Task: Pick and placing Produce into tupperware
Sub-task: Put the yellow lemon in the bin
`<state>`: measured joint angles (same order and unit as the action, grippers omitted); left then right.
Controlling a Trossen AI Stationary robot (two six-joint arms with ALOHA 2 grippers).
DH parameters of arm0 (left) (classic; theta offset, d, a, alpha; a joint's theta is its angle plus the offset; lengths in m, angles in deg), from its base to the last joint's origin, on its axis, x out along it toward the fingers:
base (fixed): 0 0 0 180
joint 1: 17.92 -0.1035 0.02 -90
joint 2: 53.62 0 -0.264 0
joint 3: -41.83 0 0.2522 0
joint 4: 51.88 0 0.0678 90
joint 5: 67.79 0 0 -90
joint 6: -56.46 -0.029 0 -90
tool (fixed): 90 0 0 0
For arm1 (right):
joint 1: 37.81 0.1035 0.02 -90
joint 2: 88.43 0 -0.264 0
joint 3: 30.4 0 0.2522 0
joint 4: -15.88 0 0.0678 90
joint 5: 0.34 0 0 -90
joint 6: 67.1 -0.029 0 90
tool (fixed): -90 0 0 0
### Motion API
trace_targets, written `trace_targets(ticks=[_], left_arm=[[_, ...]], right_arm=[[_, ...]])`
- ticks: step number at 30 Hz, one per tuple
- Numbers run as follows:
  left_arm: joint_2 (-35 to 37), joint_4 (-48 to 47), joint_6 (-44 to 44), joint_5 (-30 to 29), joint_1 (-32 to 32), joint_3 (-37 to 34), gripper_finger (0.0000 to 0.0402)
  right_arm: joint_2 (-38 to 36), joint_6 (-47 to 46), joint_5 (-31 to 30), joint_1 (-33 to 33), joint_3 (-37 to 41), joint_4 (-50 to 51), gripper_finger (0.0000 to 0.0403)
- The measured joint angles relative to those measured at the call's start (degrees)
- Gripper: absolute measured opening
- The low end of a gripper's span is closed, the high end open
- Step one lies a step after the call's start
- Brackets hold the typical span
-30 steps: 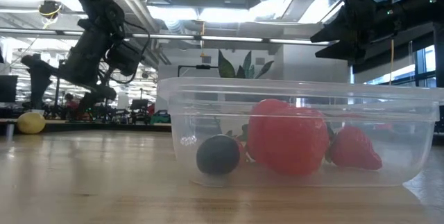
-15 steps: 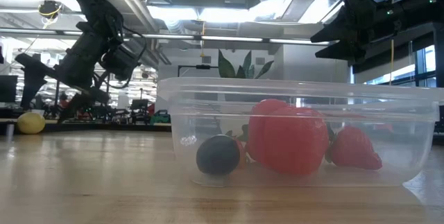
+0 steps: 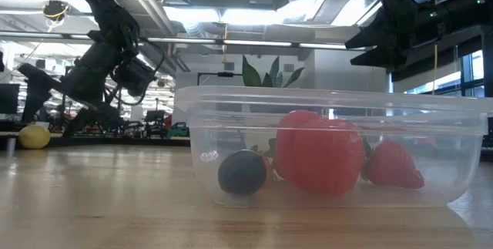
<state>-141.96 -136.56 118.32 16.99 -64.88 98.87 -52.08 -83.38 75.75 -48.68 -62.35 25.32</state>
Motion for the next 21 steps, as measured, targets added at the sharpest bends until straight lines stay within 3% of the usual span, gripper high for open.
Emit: trace_targets(ticks=[9, 21], left_arm=[[-5.2, 0.5, -2.1, 0.0, 0.0, -0.2, 0.0322], [-6.6, 0.6, -2.5, -0.1, 0.0, -0.2, 0.0272]], right_arm=[[0.0, -0.1, 0.0, 0.0, 0.0, 0.1, 0.0312], [0.0, 0.0, 0.0, 0.0, 0.0, 0.1, 0.0312]])
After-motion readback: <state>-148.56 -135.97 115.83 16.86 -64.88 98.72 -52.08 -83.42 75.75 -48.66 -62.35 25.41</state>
